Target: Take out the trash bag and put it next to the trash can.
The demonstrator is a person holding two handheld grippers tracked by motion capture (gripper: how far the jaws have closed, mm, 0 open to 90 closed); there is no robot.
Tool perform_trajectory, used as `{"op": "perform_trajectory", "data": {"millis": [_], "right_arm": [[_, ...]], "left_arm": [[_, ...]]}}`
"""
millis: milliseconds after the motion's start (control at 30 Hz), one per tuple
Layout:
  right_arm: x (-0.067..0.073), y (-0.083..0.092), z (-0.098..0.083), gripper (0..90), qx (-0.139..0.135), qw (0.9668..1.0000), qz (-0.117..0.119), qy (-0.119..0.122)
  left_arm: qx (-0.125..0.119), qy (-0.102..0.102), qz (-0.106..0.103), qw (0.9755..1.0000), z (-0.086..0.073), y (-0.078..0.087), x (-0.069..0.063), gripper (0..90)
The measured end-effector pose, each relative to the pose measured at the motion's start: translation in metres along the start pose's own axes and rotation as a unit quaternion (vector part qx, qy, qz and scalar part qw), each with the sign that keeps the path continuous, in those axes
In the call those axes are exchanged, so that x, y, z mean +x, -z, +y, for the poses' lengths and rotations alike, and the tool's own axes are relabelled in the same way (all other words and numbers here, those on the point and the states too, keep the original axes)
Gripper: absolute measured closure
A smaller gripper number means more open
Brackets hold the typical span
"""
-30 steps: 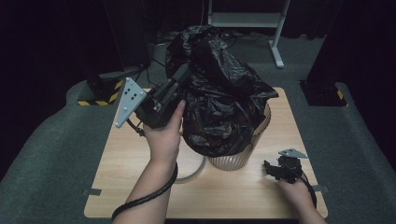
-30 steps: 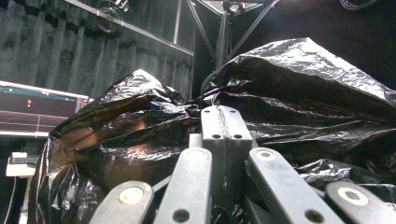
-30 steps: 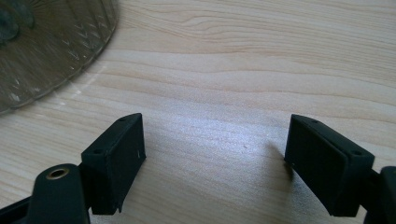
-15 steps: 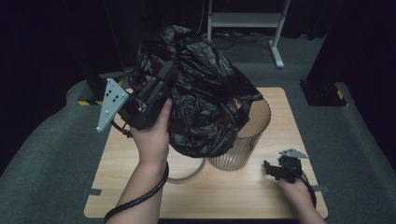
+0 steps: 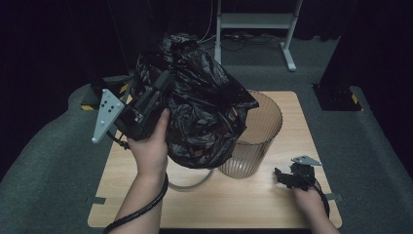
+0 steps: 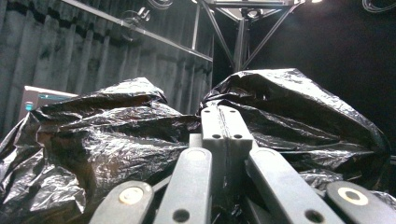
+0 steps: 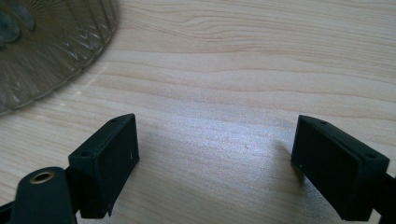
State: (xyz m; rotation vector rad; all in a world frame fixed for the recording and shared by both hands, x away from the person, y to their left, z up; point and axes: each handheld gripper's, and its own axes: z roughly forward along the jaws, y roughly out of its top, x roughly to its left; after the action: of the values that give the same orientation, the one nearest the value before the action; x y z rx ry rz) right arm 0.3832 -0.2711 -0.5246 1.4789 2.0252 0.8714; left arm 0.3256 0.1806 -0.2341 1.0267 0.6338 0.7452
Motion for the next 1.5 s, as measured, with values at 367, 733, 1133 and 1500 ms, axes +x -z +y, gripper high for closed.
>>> {"op": "perform_trajectory", "data": {"millis": [367,733,1133,1500], "right_arm": [[0.000,0.000,0.000,13.7,0.001,1.0000,0.000,0.000],[0.000,-0.001,0.000,13.3,0.002,1.0000,0.000,0.000],[0.000,-0.001,0.000,13.2,0.001,1.0000,0.000,0.000],[0.002,-0.002,0.001,10.3,0.004,1.0000,0.000,0.000]], "left_arm": [[0.003,0.009,0.023,0.9997,-0.004,0.024,0.017,89.7],[0.007,0.014,0.041,0.9990,-0.010,0.040,0.030,89.7],[0.035,0.019,0.068,0.9969,-0.030,0.054,0.046,89.7],[0.078,0.031,0.088,0.9925,-0.060,0.059,0.063,89.6]]}}
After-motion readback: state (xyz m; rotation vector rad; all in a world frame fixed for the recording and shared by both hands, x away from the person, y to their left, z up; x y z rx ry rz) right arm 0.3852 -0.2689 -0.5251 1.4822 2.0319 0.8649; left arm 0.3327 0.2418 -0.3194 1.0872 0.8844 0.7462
